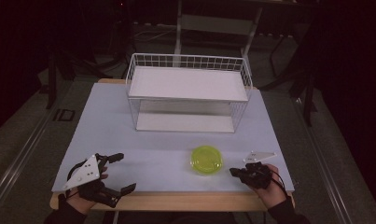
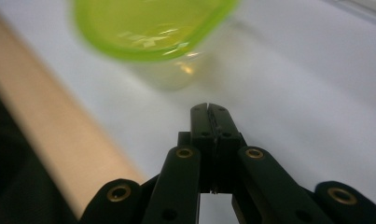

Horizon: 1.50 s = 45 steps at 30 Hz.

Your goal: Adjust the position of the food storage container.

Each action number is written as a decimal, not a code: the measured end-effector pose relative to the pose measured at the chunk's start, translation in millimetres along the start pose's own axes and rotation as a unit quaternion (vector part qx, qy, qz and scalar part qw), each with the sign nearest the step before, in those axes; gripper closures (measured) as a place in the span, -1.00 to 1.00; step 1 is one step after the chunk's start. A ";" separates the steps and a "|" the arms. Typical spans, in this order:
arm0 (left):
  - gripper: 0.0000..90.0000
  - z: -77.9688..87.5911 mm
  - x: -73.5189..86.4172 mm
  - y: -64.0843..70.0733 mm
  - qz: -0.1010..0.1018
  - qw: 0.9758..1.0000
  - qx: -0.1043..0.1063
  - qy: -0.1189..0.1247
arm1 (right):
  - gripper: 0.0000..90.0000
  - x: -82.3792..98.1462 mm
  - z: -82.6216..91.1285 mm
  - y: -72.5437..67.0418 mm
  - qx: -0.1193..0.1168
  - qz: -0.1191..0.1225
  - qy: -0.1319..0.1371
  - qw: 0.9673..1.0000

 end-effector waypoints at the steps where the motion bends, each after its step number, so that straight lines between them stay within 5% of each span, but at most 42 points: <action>1: -0.98 0.0 0.0 0.1 -0.001 1.000 0.000 0.000 | 1.00 -2.7 -2.5 3.3 0.001 0.002 0.001 1.000; 13: -0.98 0.0 0.0 0.6 -0.001 1.000 0.003 0.000 | 1.00 -14.8 -44.5 9.2 -0.012 -0.013 -0.034 0.999; 45: -0.98 0.2 0.3 0.8 -0.005 1.000 0.002 -0.002 | 1.00 -54.8 -101.8 -50.5 -0.069 0.022 -0.053 0.996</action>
Point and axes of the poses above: each handheld gripper's, and its own axes: z roughly backward along the jaws, x roughly out of its underside, y roughly to its right, the point moved 9 cm from there along -z, roughly forward along the jaws, and after that the axes turned 2 degrees about y, right-handed, at the moved point
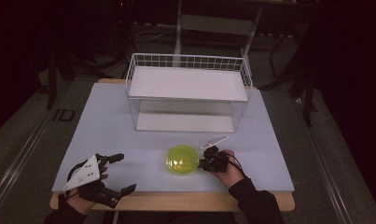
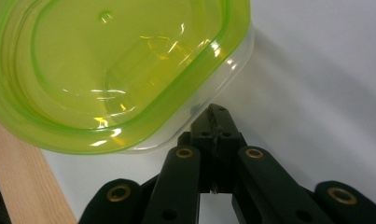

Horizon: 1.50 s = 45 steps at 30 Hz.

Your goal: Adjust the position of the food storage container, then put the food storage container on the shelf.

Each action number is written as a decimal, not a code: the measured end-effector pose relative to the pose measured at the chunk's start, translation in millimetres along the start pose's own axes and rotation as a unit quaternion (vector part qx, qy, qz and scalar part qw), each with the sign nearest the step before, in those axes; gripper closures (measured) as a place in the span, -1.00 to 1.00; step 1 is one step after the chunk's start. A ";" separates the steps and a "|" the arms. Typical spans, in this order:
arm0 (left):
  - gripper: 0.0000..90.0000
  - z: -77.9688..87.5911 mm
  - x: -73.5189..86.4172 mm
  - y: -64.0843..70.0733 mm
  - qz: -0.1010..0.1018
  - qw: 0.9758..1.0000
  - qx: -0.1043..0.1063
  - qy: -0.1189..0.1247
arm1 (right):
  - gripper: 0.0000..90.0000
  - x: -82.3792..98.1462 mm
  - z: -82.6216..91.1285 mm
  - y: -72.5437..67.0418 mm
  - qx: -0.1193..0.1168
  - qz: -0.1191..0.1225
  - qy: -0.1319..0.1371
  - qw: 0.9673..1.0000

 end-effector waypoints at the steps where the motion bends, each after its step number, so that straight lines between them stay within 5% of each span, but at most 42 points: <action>1: -0.98 -0.1 0.1 -0.2 0.001 1.000 0.000 0.000 | 1.00 0.0 0.0 0.0 0.000 0.000 0.000 1.000; 10: -0.98 -0.5 0.3 -0.2 0.005 1.000 0.002 0.000 | 0.92 -1.6 0.6 -1.1 0.002 0.006 0.003 1.000; 16: -0.98 -0.3 0.7 -0.9 0.005 1.000 -0.003 -0.004 | 0.75 -4.0 26.4 6.7 0.031 0.010 0.027 0.999; 21: -0.98 -1.0 -1.9 0.4 0.012 1.000 0.003 0.005 | 0.37 -5.5 47.3 9.8 0.051 0.020 0.050 0.997; 22: -0.98 -1.8 -2.9 0.4 0.020 1.000 0.007 0.004 | 0.09 -6.3 58.3 8.9 0.061 0.025 0.066 0.996; 24: -0.98 -2.2 -3.0 -0.4 0.020 1.000 0.006 0.002 | -0.01 -7.0 63.7 7.3 0.057 0.022 0.076 0.995; 27: -0.98 -2.9 -5.0 0.4 0.022 1.000 0.011 -0.007 | -0.45 -7.9 84.7 -3.4 0.042 0.020 0.107 0.993; 32: -0.99 -6.1 -10.9 5.1 0.036 0.999 0.018 -0.027 | -0.70 -12.0 108.0 -17.4 0.021 0.028 0.137 0.990; 40: -0.98 -14.1 -28.1 0.8 0.058 0.997 0.020 -0.038 | -0.67 -21.1 126.9 -23.0 0.044 0.050 0.151 0.986; 45: -0.98 -22.8 -39.4 5.0 0.061 0.996 0.050 -0.043 | -0.59 -29.7 131.5 -25.4 0.051 0.067 0.164 0.983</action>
Point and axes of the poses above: each handheld gripper's, and its own axes: z roughly backward along the jaws, x roughly out of its underside, y roughly to its right, the point moved 9 cm from there along -z, roughly forward along the jaws, and after that the axes turned 2 degrees about y, right-handed, at the moved point
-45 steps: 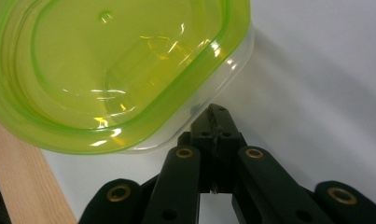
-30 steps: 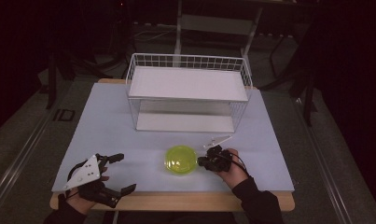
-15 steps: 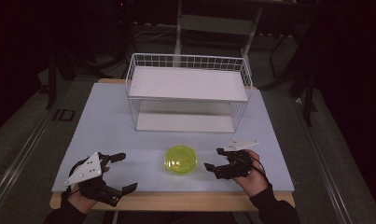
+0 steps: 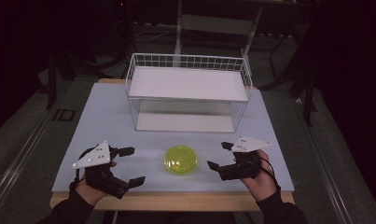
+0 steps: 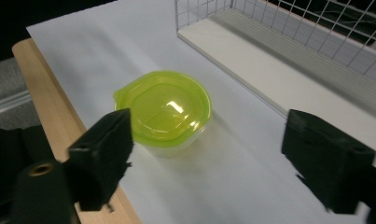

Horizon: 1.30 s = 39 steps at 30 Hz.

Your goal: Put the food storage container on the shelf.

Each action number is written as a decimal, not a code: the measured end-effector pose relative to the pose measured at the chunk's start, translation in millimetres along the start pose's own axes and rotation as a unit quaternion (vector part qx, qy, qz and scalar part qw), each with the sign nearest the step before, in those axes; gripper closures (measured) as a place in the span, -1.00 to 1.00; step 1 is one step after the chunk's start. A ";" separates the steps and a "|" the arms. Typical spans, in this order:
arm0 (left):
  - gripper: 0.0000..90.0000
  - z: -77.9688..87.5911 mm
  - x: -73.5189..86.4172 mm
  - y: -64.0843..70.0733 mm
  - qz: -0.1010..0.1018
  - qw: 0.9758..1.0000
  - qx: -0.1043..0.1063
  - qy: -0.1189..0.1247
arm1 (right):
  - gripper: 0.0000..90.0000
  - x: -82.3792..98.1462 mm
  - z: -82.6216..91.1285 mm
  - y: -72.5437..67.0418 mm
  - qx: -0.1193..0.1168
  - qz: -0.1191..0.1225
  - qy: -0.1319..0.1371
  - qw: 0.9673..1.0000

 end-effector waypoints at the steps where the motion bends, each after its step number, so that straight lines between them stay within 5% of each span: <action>1: -0.98 -1.6 -1.5 -1.2 -0.001 1.000 -0.007 -0.001 | -0.58 -0.7 -0.4 0.4 0.003 0.002 -0.002 1.000; 8: -0.98 -22.1 -5.3 -4.9 -0.002 1.000 0.002 -0.010 | -0.58 -3.6 -6.7 -4.3 -0.010 -0.016 0.003 1.000; 17: -0.99 -45.7 0.9 -11.1 0.008 1.000 0.002 -0.029 | -0.67 -0.3 -18.0 -3.3 -0.004 0.021 0.001 1.000; 25: -0.98 -64.3 10.2 -21.6 0.042 0.998 -0.008 -0.055 | -0.73 7.0 -27.7 3.0 0.002 -0.037 -0.019 0.999; 31: -0.98 -76.4 18.8 -33.1 0.094 0.993 -0.020 -0.063 | -0.68 13.9 -45.8 3.6 -0.016 -0.108 -0.034 0.993; 34: -0.89 -81.0 23.2 -36.8 0.122 0.990 -0.026 -0.066 | -0.49 15.0 -53.7 5.4 -0.021 -0.140 -0.035 0.989; 37: -0.82 -86.2 31.1 -40.1 0.155 0.984 -0.037 -0.076 | -0.35 15.9 -62.4 5.9 -0.028 -0.173 -0.043 0.984; 38: -0.74 -86.2 31.1 -40.1 0.155 0.984 -0.037 -0.076 | -0.35 15.9 -62.4 5.9 -0.028 -0.173 -0.043 0.984; 39: -0.74 -88.7 38.6 -43.5 0.182 0.978 -0.049 -0.089 | -0.31 16.0 -65.1 5.8 -0.030 -0.181 -0.046 0.982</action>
Point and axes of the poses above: each handheld gripper's, and its own axes: z roughly backward along the jaws, x roughly out of its underside, y roughly to its right, the point moved 9 cm from there along -z, roughly forward along the jaws, and after that the axes turned 2 degrees about y, right-handed, at the moved point
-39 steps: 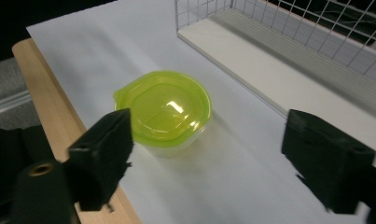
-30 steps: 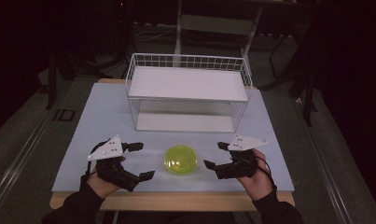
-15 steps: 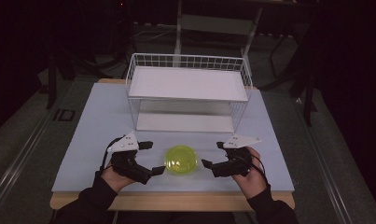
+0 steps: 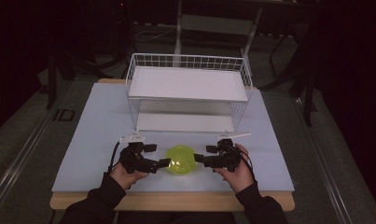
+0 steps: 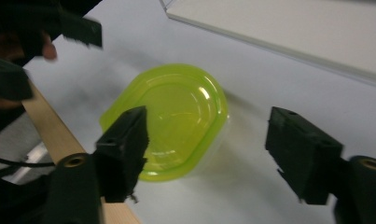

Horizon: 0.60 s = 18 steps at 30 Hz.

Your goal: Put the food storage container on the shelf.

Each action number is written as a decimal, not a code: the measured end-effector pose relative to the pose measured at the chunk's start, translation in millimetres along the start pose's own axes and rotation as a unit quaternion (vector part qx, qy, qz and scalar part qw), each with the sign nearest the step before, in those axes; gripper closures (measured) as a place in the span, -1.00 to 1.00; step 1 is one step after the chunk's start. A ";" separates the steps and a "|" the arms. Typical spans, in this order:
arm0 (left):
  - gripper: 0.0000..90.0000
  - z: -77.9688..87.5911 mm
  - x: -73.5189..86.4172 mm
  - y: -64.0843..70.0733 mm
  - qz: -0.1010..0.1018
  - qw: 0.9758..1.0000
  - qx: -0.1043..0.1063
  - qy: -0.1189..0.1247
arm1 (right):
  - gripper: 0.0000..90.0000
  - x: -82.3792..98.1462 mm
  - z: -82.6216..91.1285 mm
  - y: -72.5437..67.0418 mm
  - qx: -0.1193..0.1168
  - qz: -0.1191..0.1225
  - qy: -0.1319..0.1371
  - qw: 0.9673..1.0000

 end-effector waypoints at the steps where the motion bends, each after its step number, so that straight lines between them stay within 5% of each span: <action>1: -0.62 -2.1 2.4 -1.9 0.014 1.000 0.001 -0.006 | -0.23 0.0 -5.7 -0.8 -0.007 -0.021 -0.009 1.000; 5: -0.44 -4.1 7.3 -6.7 0.049 0.999 0.002 -0.010 | -0.11 1.1 -13.9 0.3 -0.008 -0.042 -0.028 0.999; 10: -0.21 -7.6 10.9 -11.5 0.102 0.995 0.013 -0.015 | 0.02 4.6 -21.8 7.3 -0.008 -0.087 -0.047 0.995; 18: -0.04 -17.6 24.8 -12.5 0.111 0.993 0.001 -0.043 | 0.30 13.9 -29.7 9.6 -0.005 -0.099 -0.073 0.992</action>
Point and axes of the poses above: each handheld gripper's, and its own axes: z roughly backward along the jaws, x roughly out of its underside, y roughly to its right, the point moved 9 cm from there along -z, roughly forward along the jaws, and after that the axes turned 2 degrees about y, right-handed, at the moved point
